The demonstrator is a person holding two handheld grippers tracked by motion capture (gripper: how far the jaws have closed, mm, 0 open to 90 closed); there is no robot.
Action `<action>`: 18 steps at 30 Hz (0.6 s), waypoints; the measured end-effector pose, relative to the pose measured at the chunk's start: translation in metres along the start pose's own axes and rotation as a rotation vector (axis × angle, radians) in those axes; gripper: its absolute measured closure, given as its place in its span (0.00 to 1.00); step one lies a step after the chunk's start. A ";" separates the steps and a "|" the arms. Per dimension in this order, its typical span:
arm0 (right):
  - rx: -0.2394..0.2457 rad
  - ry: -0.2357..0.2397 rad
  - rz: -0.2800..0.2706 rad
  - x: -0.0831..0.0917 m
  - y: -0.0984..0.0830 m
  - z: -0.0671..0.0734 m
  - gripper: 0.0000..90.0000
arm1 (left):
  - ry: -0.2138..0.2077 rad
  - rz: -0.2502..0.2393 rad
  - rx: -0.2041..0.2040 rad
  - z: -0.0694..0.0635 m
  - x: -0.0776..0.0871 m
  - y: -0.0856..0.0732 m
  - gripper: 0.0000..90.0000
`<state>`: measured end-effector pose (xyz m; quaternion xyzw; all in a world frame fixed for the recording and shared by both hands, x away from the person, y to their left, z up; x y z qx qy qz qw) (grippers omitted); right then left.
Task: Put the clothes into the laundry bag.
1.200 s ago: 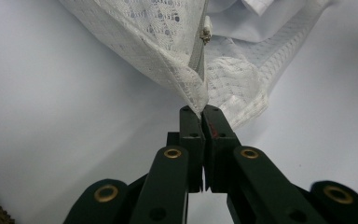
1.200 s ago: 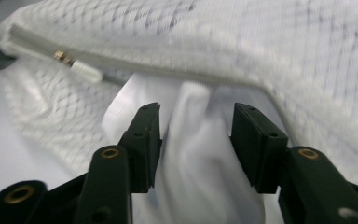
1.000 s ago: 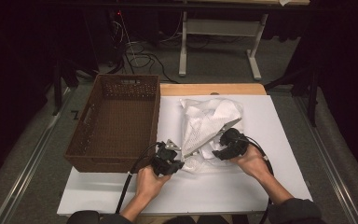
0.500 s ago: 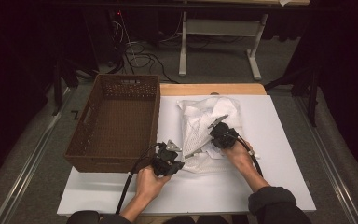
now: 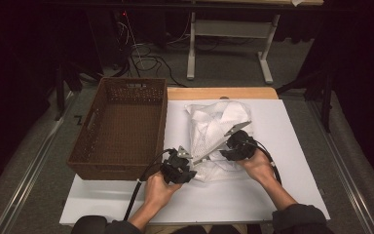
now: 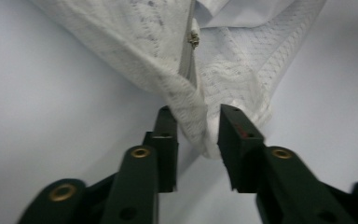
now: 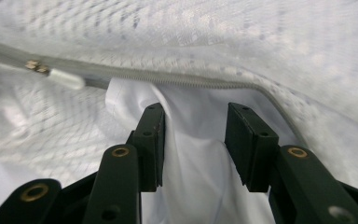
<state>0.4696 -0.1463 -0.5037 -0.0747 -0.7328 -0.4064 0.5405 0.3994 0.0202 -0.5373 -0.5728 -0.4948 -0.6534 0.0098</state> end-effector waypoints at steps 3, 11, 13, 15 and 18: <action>-0.006 -0.012 -0.032 0.015 -0.006 0.000 0.66 | 0.002 0.009 -0.006 -0.002 -0.007 0.003 0.65; -0.059 -0.071 -0.116 0.045 -0.034 -0.015 0.83 | -0.013 0.028 0.011 0.000 -0.018 0.003 0.69; -0.085 -0.059 -0.124 0.047 -0.039 -0.021 0.79 | -0.016 0.031 0.007 0.000 -0.018 0.002 0.72; -0.105 -0.058 -0.115 0.048 -0.046 -0.025 0.75 | -0.018 0.028 0.008 0.000 -0.018 0.002 0.75; -0.120 -0.035 -0.077 0.045 -0.057 -0.029 0.70 | -0.024 0.034 0.012 0.001 -0.019 0.002 0.78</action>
Point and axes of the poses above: each handheld gripper's, and its own axes: x roughly backward along the jaws, y roughly out of its top, z roughly to its left, the point moved 7 cm from there along -x, roughly forward along the jaws, and after that the axes turned 1 degree about -x, right-handed, at the moved point
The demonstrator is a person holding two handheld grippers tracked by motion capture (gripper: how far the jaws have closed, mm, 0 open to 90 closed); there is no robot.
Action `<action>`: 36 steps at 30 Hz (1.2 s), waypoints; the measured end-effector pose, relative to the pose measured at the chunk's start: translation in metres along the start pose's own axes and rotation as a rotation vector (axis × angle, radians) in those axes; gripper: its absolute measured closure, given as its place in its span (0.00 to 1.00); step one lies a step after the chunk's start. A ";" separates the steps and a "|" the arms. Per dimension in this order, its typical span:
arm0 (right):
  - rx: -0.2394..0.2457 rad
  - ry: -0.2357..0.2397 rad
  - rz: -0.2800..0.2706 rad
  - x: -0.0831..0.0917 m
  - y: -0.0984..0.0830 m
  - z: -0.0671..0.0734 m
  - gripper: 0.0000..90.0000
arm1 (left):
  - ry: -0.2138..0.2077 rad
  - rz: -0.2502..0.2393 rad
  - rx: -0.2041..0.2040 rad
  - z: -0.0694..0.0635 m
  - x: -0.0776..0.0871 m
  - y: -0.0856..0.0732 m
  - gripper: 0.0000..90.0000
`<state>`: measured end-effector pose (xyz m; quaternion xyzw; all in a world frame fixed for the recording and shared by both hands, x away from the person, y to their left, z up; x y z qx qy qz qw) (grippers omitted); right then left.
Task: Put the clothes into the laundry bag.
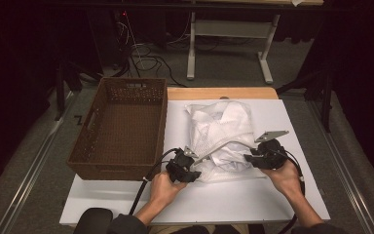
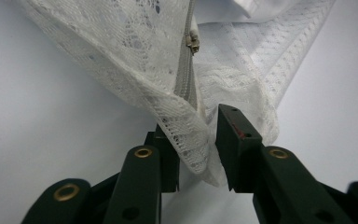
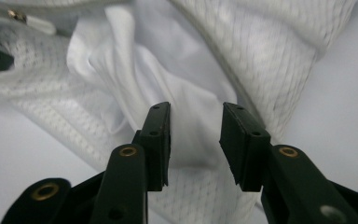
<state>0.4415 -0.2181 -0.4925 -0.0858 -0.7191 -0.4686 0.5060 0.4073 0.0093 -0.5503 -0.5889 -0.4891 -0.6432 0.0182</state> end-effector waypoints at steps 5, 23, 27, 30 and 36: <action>-0.005 0.035 0.085 -0.017 -0.015 0.004 0.67 | -0.008 0.014 -0.005 -0.001 -0.004 -0.001 0.82; 0.079 -0.072 0.130 -0.070 0.026 0.015 0.97 | -0.022 0.039 -0.039 -0.003 -0.006 -0.004 0.97; 0.073 -0.046 0.121 -0.063 0.023 0.016 0.87 | -0.013 0.040 -0.048 -0.004 -0.005 -0.005 0.97; 0.095 -0.044 0.087 -0.044 0.022 0.019 0.80 | -0.019 0.040 -0.044 -0.003 -0.006 -0.005 0.97; 0.071 -0.055 -0.014 -0.008 0.019 0.009 0.77 | -0.011 0.040 -0.051 -0.004 -0.006 -0.005 0.96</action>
Point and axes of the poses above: each handheld gripper's, and its own axes: x roughly backward along the jaws, y roughly out of its top, z roughly to its left, the point moved 7 cm from there along -x, roughly forward along the jaws, and after that the axes turned 1 degree about -x, right-handed, at the moved point
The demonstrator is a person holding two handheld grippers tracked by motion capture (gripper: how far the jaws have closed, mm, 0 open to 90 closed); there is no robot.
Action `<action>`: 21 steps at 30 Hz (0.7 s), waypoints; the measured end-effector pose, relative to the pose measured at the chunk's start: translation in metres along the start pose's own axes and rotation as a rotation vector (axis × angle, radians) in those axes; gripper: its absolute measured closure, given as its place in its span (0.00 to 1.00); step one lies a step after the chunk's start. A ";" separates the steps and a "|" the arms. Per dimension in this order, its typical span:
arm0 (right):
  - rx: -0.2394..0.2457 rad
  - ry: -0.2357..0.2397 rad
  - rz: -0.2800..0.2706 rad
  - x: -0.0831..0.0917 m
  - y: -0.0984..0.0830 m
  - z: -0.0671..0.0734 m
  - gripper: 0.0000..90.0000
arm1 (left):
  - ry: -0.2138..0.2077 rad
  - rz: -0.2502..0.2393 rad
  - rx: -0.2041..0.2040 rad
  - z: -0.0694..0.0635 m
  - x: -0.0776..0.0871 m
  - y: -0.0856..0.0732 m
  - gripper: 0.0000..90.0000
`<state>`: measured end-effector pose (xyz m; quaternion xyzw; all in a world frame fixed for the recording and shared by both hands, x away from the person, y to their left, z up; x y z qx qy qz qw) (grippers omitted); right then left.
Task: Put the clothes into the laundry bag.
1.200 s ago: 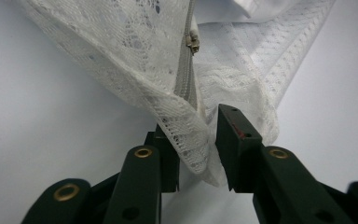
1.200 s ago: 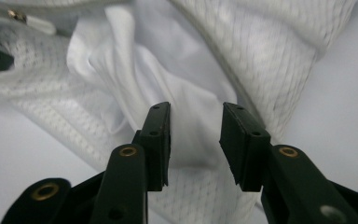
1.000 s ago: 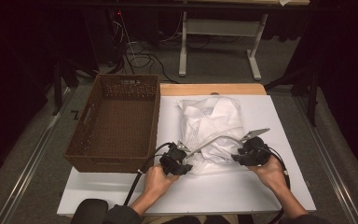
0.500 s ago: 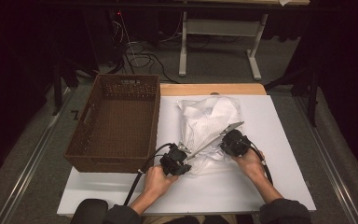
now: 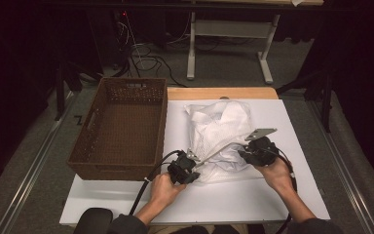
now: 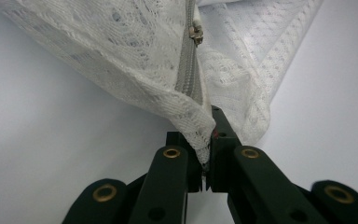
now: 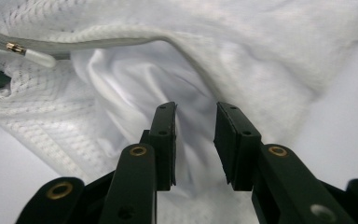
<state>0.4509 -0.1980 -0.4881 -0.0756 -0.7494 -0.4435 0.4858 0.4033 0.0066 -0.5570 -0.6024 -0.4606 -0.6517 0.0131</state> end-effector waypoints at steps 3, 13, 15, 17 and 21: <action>-0.031 -0.043 -0.011 0.011 -0.009 -0.014 0.77 | -0.009 -0.001 0.005 0.001 0.000 0.000 0.96; -0.144 -0.116 0.118 -0.019 -0.043 -0.043 0.63 | -0.008 -0.002 0.009 0.001 0.000 0.000 0.96; -0.148 -0.124 0.128 -0.024 -0.042 -0.043 0.61 | -0.009 -0.003 0.010 0.001 0.000 0.000 0.96; -0.155 -0.125 0.125 -0.029 -0.040 -0.044 0.61 | -0.005 -0.004 0.008 0.000 0.000 0.000 0.96; -0.167 -0.101 0.131 -0.036 -0.041 -0.043 0.80 | 0.000 -0.014 -0.004 -0.002 0.002 0.001 0.96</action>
Point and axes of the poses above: each handheld gripper's, and its own axes: x roughly backward along the jaws, y roughly out of its top, z roughly to its left, the point moved 7 cm from there along -x, roughly forward along the jaws, and after that the axes turned 1 degree about -x, right-handed, at the moved point
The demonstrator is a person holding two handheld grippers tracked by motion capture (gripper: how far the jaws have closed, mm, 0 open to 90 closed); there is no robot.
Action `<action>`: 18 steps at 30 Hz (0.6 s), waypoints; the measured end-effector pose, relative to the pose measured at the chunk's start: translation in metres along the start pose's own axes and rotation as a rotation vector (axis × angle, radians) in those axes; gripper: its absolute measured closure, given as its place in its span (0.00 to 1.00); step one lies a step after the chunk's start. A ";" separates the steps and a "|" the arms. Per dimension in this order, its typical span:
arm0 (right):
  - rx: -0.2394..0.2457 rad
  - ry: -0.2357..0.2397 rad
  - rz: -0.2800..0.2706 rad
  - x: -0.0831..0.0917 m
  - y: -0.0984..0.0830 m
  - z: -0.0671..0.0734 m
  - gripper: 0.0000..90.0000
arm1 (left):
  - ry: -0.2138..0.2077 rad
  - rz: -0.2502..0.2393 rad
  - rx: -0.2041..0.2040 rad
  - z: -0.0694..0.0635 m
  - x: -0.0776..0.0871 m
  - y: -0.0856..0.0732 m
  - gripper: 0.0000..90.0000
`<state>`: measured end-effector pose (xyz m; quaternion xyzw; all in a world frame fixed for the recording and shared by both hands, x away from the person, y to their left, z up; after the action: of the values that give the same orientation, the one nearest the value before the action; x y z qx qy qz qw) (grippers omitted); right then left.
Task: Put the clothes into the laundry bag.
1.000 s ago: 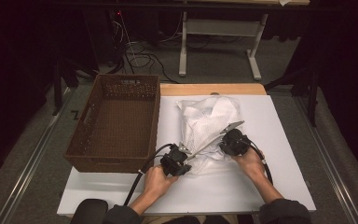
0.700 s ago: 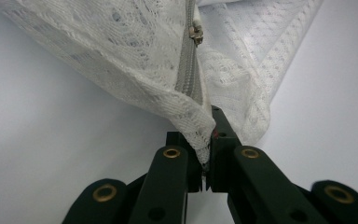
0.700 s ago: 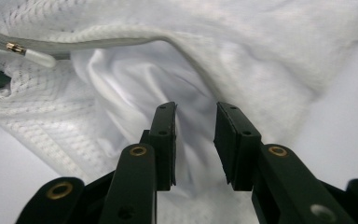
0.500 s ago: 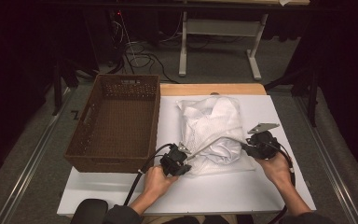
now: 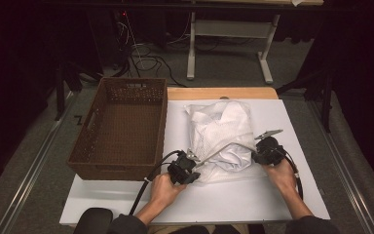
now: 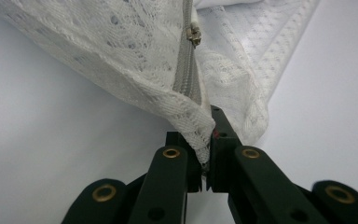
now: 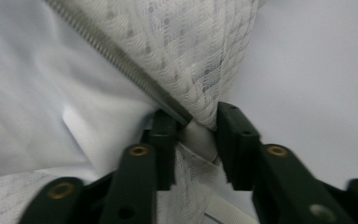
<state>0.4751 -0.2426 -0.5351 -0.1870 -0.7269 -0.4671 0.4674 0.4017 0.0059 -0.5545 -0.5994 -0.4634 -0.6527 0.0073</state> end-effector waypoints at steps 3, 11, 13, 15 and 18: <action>0.029 -0.001 -0.011 0.006 -0.001 0.001 0.92 | -0.006 -0.014 0.006 0.000 0.005 0.001 0.96; 0.061 0.063 0.021 0.027 -0.028 0.008 0.91 | 0.015 0.029 0.000 0.000 0.009 -0.003 0.96; 0.050 0.077 0.024 0.027 -0.031 0.010 0.85 | 0.023 0.034 -0.003 0.000 0.009 -0.003 0.93; 0.038 0.083 -0.006 0.033 -0.025 0.010 0.78 | 0.026 0.031 0.003 0.000 0.009 -0.003 0.88; 0.059 0.089 -0.075 0.050 -0.012 0.016 0.75 | 0.019 0.026 0.015 0.000 0.012 -0.001 0.83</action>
<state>0.4336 -0.2428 -0.5006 -0.1249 -0.7253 -0.4705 0.4869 0.3977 0.0133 -0.5453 -0.5991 -0.4605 -0.6546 0.0244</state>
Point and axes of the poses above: each handheld gripper's, and its own axes: x roughly backward along the jaws, y roughly out of its top, z roughly to its left, the point moved 7 cm from there along -x, roughly forward along the jaws, and after that the axes turned 1 degree about -x, right-handed, at the moved point
